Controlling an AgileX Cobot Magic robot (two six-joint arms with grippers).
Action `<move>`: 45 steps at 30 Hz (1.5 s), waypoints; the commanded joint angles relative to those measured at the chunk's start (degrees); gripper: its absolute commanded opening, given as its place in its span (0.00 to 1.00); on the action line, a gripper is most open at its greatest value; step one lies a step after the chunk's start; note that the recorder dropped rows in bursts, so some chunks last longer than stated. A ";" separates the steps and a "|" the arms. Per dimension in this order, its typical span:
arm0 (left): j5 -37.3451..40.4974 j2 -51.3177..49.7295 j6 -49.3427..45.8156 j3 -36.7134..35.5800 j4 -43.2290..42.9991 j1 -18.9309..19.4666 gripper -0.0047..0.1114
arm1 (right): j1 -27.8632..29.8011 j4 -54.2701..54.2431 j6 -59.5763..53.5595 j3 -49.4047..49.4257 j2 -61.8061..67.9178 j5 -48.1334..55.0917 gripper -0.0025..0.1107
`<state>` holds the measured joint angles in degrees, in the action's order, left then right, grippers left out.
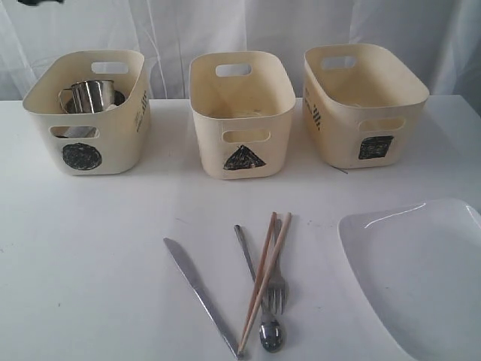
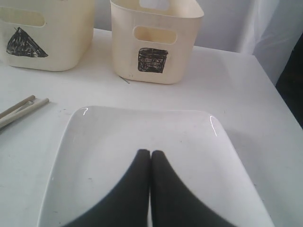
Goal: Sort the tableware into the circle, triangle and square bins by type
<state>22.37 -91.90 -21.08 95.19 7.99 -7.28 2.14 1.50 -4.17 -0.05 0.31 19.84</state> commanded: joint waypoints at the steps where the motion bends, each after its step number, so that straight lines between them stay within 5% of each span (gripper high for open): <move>1: 15.63 12.43 0.96 2.10 -0.90 0.30 0.29 | 0.27 0.20 -0.08 0.05 -0.31 -0.21 0.02; 5: 28.55 19.80 0.96 2.10 -2.97 0.30 0.04 | 0.27 0.20 -0.08 0.05 -0.31 -0.21 0.02; 9: 38.82 24.49 6.51 1.09 -4.02 0.30 0.04 | 0.27 0.20 -0.08 0.05 -0.31 -0.21 0.02; 15: 24.92 34.79 7.13 -8.40 -3.90 0.30 0.04 | 0.27 0.20 -0.08 0.05 -0.31 -0.21 0.02; 21: 8.44 51.76 -2.39 -29.58 1.11 0.30 0.04 | 0.27 0.20 -0.08 0.05 -0.31 -0.21 0.02; 32: 8.94 78.08 0.12 -66.85 8.56 0.30 0.04 | 0.27 0.20 -0.08 0.05 -0.31 -0.21 0.02; 39: 8.11 80.54 4.12 -73.44 5.05 0.30 0.04 | 0.27 0.20 -0.08 0.05 -0.31 -0.21 0.02; 45: 6.86 80.54 20.32 -74.02 -7.39 0.30 0.04 | 0.27 0.20 -0.08 0.05 -0.31 -0.21 0.02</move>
<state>29.72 -11.58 -10.32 22.04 7.18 -7.28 2.14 1.50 -4.17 -0.05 0.31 19.84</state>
